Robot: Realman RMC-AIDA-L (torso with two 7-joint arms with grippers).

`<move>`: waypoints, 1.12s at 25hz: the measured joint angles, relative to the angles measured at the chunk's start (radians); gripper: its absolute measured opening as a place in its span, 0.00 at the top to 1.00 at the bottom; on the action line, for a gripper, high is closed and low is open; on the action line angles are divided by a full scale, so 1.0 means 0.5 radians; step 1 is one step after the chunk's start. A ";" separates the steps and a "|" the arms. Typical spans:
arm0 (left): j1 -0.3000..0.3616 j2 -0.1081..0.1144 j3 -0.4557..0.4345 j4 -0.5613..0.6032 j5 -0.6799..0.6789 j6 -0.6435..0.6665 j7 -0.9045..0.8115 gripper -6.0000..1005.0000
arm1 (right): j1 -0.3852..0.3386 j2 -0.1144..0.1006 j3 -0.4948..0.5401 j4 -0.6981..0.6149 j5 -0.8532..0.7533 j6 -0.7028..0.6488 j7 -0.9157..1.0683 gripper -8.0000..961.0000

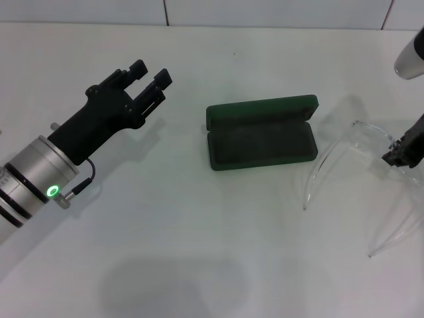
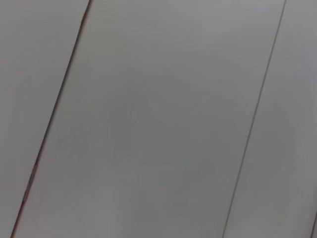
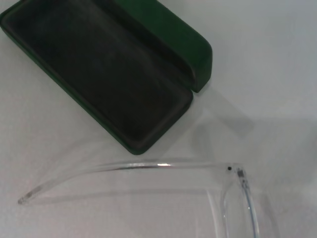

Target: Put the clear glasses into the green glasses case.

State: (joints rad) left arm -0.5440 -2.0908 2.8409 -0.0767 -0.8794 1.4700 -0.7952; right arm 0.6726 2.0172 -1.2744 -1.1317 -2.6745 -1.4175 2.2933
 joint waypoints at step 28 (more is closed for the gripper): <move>0.003 -0.003 -0.003 0.010 -0.007 -0.069 -0.010 0.43 | -0.069 0.005 0.006 -0.080 0.016 0.002 0.006 0.85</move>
State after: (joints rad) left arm -0.5427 -2.0924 2.8393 -0.0719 -0.8828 1.4353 -0.8003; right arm 0.6380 2.0196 -1.2716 -1.1716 -2.6666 -1.4162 2.2961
